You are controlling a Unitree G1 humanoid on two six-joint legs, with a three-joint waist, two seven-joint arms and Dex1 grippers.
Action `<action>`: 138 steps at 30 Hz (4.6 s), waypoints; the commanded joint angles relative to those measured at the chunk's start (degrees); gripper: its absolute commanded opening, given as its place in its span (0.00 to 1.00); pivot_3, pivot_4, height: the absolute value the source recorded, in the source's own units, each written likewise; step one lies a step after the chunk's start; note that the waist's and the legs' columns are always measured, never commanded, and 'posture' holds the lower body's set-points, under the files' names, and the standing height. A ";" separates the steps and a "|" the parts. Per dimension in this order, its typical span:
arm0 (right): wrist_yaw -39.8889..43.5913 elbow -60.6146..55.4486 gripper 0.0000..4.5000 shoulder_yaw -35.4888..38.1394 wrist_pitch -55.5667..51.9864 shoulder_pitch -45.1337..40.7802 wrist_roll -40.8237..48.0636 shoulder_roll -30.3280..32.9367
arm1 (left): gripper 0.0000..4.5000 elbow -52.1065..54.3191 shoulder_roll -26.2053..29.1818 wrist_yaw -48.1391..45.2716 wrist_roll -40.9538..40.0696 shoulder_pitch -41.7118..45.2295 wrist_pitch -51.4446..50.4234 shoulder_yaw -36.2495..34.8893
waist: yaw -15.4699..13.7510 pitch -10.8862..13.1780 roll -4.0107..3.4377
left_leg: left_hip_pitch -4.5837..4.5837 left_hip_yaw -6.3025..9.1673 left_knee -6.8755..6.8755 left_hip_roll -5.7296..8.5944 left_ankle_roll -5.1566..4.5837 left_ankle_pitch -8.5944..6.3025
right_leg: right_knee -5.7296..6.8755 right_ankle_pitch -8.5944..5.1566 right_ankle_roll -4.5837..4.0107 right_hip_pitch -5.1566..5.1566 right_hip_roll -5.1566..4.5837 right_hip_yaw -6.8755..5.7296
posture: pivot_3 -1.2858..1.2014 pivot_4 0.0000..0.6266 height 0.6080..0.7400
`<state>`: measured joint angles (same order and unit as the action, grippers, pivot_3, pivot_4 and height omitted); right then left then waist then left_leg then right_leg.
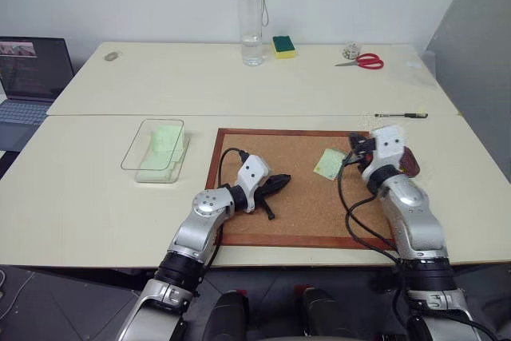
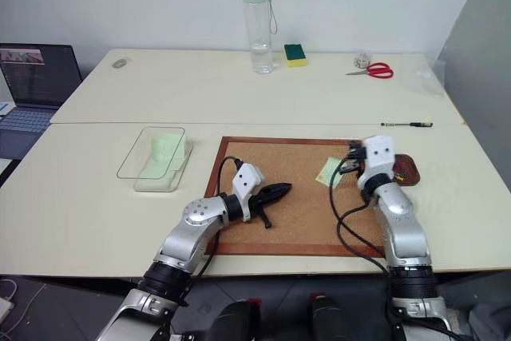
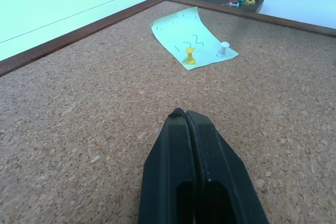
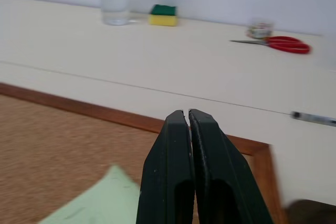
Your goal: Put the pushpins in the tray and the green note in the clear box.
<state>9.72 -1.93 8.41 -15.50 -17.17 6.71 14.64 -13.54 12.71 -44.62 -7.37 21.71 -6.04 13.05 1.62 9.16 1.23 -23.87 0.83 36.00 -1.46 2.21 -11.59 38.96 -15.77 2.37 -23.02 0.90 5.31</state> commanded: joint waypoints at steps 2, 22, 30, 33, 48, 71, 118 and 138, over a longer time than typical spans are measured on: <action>-6.32 -2.95 0.01 5.62 -3.64 1.51 -0.81 0.57 | 0.00 -1.79 -0.49 -1.23 0.88 -1.52 -1.49 2.41 | 0.06 -0.03 -0.06 | 0.01 -0.03 0.00 0.01 0.00 0.00 | 0.00 0.00 0.00 0.00 0.00 0.03 | 0.52 0.24 1.00; -7.40 3.05 0.14 8.90 -7.75 -1.76 1.82 1.63 | 0.00 -2.53 -0.73 -1.72 1.30 -0.81 -1.35 1.92 | 0.06 -0.09 -0.16 | 0.01 -0.05 -0.01 0.07 0.00 0.00 | -0.02 0.00 0.01 0.00 0.00 0.06 | 0.52 0.24 1.00; -7.27 3.97 0.52 8.61 -7.08 -2.17 1.06 2.50 | 0.00 -2.00 -0.69 -1.14 1.40 -1.26 -1.44 1.75 | 0.06 -0.10 -0.17 | 0.01 -0.06 -0.01 0.07 0.00 0.00 | -0.02 0.00 0.01 0.00 0.00 0.07 | 0.52 0.24 1.00; -7.41 3.73 0.68 8.57 -6.94 -2.00 0.99 2.61 | 0.00 -1.95 -0.79 -1.08 1.35 -1.19 -1.50 1.73 | 0.07 -0.10 -0.17 | 0.01 -0.06 -0.01 0.07 0.00 0.00 | -0.02 0.00 0.01 0.00 0.00 0.06 | 0.52 0.24 1.00; 17.20 -12.01 0.97 -0.99 -1.48 8.64 7.36 9.58 | 0.00 -2.43 -0.78 -1.50 1.27 -0.55 -1.58 1.65 | 0.10 -0.10 -0.17 | -0.01 -0.03 -0.01 0.07 -0.01 0.00 | -0.07 -0.01 0.02 0.01 0.00 0.03 | 0.52 0.24 1.00; 22.82 -1.63 0.88 -11.23 0.62 5.54 5.11 7.32 | 0.00 -1.80 -0.78 -1.05 1.31 -0.03 -1.89 1.27 | 0.02 -0.08 -0.14 | 0.03 0.00 0.01 0.10 0.00 0.00 | -0.12 0.00 0.04 0.08 0.00 -0.03 | 0.52 0.24 1.00; 22.00 -8.84 0.00 -7.92 0.34 7.46 6.88 7.37 | 0.00 -1.13 -0.60 -1.29 1.40 -0.54 -2.44 1.59 | 0.07 -0.08 -0.14 | 0.02 0.03 0.00 0.10 0.00 0.00 | -0.11 0.00 0.03 0.08 0.02 -0.06 | 0.52 0.24 1.00; 0.76 1.57 0.00 4.65 -4.50 1.80 1.69 7.04 | 0.00 -1.15 -0.50 -1.58 1.32 -0.48 -2.61 1.66 | 0.13 -0.08 -0.16 | 0.03 -0.02 -0.03 0.11 0.00 0.00 | -0.10 0.00 0.03 0.05 0.02 0.00 | 0.52 0.24 1.00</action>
<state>11.03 -0.25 12.03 -20.57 -13.45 8.68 21.08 -13.36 12.63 -45.66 -6.53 22.22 -7.41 13.05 1.75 9.07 1.07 -23.84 0.80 35.97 -1.35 2.20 -11.59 38.85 -15.77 2.40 -22.96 0.93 5.31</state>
